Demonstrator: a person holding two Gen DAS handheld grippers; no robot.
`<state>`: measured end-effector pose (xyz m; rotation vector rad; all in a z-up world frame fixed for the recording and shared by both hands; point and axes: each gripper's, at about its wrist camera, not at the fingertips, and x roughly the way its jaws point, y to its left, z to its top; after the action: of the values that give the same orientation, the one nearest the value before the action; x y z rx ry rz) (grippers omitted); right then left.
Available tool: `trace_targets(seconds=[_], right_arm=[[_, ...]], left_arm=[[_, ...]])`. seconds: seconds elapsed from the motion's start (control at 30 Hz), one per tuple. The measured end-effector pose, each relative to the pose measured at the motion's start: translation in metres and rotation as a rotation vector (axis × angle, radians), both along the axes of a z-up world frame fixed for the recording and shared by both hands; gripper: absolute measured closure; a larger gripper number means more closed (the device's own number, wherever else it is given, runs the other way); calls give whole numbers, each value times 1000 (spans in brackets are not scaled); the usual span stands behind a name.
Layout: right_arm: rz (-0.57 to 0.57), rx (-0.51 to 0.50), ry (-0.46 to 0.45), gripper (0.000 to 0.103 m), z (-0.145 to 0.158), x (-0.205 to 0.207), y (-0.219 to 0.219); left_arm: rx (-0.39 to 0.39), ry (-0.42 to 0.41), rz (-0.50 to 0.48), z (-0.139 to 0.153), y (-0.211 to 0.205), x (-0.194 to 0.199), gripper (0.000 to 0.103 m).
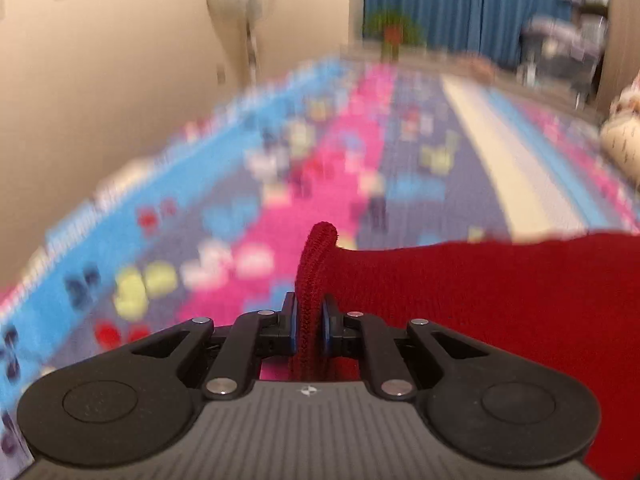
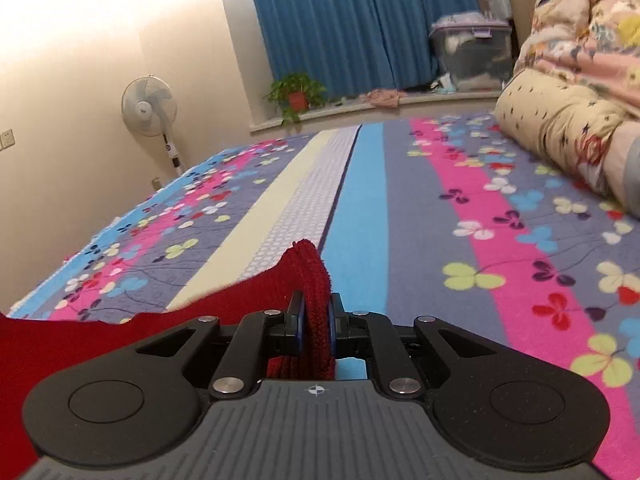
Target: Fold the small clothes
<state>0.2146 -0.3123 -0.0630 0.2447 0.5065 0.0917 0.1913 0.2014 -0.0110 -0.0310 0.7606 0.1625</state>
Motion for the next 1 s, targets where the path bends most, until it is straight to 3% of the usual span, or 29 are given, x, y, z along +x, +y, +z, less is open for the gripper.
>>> trace_targets(seconds=[0.07, 0.1, 0.17, 0.23, 0.3, 0.47, 0.57, 0.63, 0.7, 0.73, 0.77, 0.8, 0.93, 1.0], right_arm=[[5, 2, 151, 89, -18, 11, -2], [-1, 10, 225, 85, -26, 14, -2], [-42, 45, 244, 79, -25, 7, -7], [-64, 86, 217, 77, -11, -6, -14], [-79, 94, 206, 70, 2, -20, -21], [-37, 32, 234, 67, 35, -58, -22], [42, 5, 228, 60, 44, -89, -10], [91, -11, 250, 60, 33, -101, -3], [142, -59, 357, 62, 6, -100, 6], [151, -111, 459, 62, -15, -97, 10], [139, -146, 522, 62, -29, -95, 11], [135, -140, 530, 60, -33, -95, 9], [105, -105, 449, 60, -15, -105, 0], [108, -121, 422, 60, -9, -110, 2]], left_arm=[[-42, 65, 18, -7, 5, 5, 87], [-49, 42, 25, -3, 6, 1, 86], [-40, -10, 27, 8, 6, -8, 65], [-29, -40, 26, 17, 5, -19, 59], [-31, -28, -8, 27, -2, -32, 59], [54, -1, -128, 50, -28, -69, 59], [36, -14, -237, 45, -38, -97, 59], [7, 13, -311, 28, -40, -106, 59], [58, 214, -287, -4, -40, -92, 60], [60, 255, -278, -12, -38, -89, 58], [49, 262, -285, -15, -37, -89, 57], [50, 244, -290, -11, -35, -91, 57], [8, 148, -229, 7, -19, -106, 58], [-12, 166, -181, 6, -9, -104, 58]])
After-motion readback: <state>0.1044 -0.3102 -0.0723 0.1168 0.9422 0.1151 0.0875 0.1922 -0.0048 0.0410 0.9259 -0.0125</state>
